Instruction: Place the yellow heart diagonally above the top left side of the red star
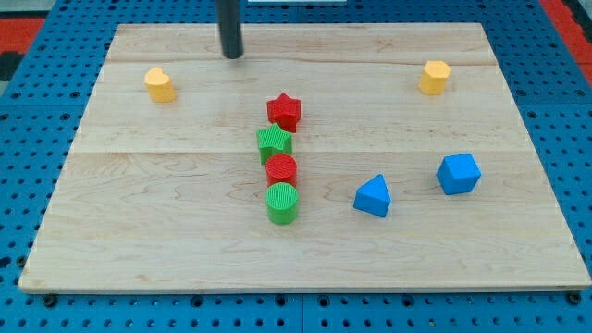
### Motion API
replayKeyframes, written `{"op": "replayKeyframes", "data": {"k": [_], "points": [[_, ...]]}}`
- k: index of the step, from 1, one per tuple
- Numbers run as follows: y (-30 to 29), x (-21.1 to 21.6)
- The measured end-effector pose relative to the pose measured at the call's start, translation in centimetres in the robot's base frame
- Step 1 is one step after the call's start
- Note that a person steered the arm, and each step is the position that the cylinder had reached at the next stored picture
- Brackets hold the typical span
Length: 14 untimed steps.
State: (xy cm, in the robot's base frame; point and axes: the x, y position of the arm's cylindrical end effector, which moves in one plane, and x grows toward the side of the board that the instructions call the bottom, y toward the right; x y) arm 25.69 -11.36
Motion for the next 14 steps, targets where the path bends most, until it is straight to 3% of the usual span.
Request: {"op": "replayKeyframes", "data": {"k": [4, 6, 8, 11, 14], "points": [[-15.6, 1.6], [-16.0, 13.5], [-14.2, 12.2], [-3.3, 6.4], [-5.1, 7.0]]}}
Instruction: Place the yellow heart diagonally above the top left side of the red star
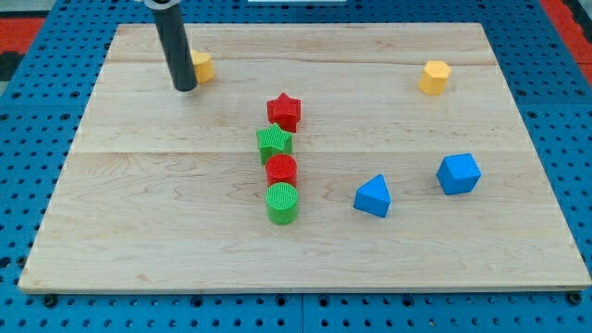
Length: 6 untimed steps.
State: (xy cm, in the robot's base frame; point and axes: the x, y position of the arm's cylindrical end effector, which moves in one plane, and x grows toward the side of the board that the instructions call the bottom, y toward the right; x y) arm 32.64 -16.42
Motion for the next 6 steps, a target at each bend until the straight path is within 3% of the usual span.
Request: {"op": "replayKeyframes", "data": {"k": [1, 3, 4, 6], "points": [[-1.2, -0.7], [-0.9, -7.1], [-0.9, -7.0], [-2.1, -2.0]]}}
